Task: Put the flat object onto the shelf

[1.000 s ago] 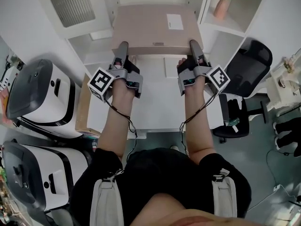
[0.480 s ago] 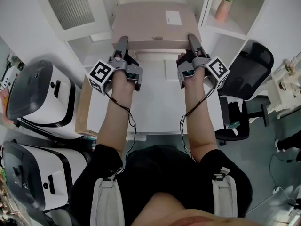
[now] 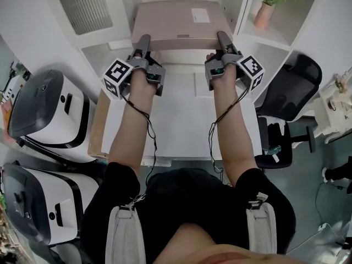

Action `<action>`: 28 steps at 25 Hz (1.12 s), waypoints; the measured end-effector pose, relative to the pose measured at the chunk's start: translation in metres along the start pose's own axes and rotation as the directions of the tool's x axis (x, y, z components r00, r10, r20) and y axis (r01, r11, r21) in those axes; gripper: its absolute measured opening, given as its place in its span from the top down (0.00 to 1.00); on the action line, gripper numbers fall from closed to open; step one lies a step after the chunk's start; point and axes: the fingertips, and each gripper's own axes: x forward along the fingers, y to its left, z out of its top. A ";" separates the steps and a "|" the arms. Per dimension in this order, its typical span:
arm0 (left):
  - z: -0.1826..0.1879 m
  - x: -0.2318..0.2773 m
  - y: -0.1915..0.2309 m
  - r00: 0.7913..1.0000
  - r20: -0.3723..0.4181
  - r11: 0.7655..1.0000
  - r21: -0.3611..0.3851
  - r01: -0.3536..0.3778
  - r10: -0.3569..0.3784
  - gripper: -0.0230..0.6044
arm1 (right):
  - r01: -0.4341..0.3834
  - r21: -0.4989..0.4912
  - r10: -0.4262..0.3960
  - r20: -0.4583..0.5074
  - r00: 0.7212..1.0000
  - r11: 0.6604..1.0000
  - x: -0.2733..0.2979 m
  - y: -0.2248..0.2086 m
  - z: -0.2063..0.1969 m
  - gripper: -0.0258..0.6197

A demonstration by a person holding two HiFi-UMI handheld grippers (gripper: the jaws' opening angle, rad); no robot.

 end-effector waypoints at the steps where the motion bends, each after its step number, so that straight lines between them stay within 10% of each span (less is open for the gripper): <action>1: 0.001 0.003 0.000 1.000 0.001 1.000 -0.002 -0.004 0.004 0.50 | 0.002 -0.005 -0.002 0.000 1.000 1.000 0.005 0.000 0.001 0.50; 28: 0.025 0.079 0.017 0.987 0.026 0.983 0.092 -0.161 0.159 0.42 | 0.200 -0.162 -0.188 0.083 0.979 0.966 0.058 -0.008 0.025 0.42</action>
